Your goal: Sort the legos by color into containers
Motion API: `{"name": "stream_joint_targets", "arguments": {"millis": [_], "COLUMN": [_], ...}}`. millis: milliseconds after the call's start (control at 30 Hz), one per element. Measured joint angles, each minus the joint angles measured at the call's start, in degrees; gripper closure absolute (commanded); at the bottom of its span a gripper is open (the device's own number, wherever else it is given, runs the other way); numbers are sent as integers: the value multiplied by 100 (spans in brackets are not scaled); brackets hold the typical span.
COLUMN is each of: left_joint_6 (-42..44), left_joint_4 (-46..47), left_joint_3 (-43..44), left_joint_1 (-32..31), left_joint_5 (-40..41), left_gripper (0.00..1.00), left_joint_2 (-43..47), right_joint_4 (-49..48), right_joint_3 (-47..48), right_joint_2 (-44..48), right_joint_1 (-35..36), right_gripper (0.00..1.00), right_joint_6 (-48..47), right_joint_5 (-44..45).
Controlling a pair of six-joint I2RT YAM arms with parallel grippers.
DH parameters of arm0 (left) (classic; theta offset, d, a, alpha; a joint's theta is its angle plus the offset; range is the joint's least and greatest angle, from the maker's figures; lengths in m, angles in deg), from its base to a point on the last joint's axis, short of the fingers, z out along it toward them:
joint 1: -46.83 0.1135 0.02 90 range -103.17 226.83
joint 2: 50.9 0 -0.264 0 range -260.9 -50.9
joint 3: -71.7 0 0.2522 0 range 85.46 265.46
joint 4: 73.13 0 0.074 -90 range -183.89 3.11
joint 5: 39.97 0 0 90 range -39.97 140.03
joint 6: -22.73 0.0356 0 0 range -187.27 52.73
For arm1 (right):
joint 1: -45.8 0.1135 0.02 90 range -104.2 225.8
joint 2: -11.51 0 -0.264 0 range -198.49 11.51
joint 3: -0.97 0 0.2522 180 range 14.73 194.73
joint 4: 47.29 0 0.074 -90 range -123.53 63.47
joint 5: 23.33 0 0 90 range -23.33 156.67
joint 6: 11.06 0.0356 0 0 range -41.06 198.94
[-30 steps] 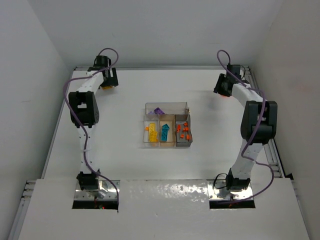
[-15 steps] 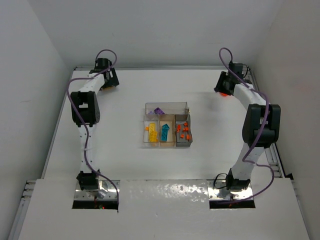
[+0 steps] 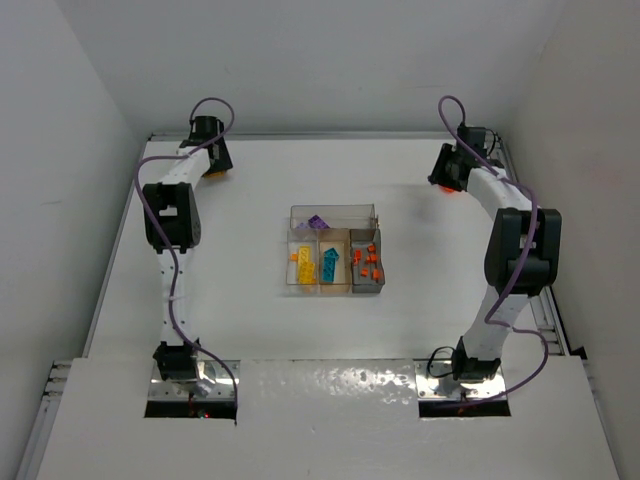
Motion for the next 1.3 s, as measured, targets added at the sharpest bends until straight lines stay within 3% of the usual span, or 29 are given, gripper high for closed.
{"name": "stream_joint_targets", "arguments": {"millis": [233,400,600,933,1100,1300], "left_joint_6": [122,479,1674,3963,5141,6059], "left_joint_4": [125,234,223,-13,-610,-1386], "left_joint_3": [-92,-188,-748,-1637,-1836,-2238], "left_joint_1": [0,0,-11,-116,-531,-1270], "left_joint_5": [-109,-313,-1110,-3720,-4734,-5480], "left_gripper": [99,100,100,100,100,100], "left_joint_2": [26,79,562,2767,3661,3945], "right_joint_4": [0,4,234,636,-131,-1147], "right_joint_3": [0,0,37,422,-24,-437], "right_joint_2": [0,4,81,632,1482,1934], "right_joint_1": [0,4,168,1423,1685,1906], "right_gripper": [59,61,61,58,57,45], "right_joint_6": [15,-2,-297,-1021,-564,216], "right_joint_5": [-2,-96,-275,-708,-1506,-2197]}}
